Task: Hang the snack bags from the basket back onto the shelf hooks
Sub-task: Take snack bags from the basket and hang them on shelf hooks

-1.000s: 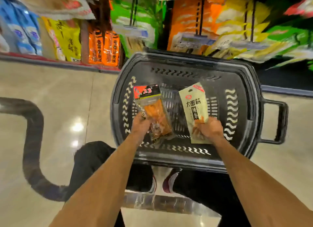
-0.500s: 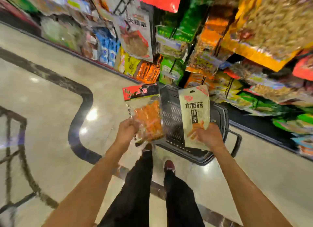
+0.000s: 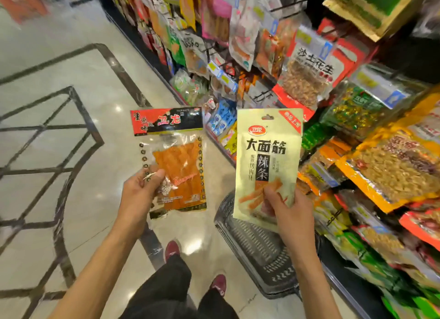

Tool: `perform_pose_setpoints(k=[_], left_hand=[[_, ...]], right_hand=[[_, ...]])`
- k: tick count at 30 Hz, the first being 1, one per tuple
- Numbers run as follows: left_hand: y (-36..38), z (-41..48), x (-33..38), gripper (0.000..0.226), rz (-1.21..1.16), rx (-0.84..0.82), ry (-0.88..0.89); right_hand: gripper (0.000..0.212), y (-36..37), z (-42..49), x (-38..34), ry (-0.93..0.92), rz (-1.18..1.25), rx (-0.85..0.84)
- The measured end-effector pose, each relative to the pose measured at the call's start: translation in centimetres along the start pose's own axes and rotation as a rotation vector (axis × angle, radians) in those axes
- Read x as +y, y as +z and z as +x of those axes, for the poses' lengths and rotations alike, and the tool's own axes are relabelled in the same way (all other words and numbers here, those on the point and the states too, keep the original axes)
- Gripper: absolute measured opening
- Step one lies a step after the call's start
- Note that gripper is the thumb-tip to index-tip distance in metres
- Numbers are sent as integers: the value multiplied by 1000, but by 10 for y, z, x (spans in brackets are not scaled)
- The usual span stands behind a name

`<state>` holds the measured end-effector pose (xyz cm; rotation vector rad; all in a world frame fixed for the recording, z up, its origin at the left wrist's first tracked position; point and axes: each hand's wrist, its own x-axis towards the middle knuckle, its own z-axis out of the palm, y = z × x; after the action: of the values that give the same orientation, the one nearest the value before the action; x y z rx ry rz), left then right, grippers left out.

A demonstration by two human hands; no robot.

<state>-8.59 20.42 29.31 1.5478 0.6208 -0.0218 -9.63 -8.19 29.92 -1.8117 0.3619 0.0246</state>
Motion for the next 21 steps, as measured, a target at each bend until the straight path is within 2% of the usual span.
perform_pose_setpoints(k=[7,10,18,21], left_hand=[[-68,-18,39,18,-147,176,30],[-109,-7,55,17,-207,216,61],[-241,49,87,22,-238,327,124],[-285,77,101,25,-284,339,122]], right_hand=[[7,72,-8,-84,-142,145,-35],[13,114,-1,-108,-201,117,-72],[18,265,-2,-163,-264,159,-215],[19,322,1,-180,-285,134,-215]])
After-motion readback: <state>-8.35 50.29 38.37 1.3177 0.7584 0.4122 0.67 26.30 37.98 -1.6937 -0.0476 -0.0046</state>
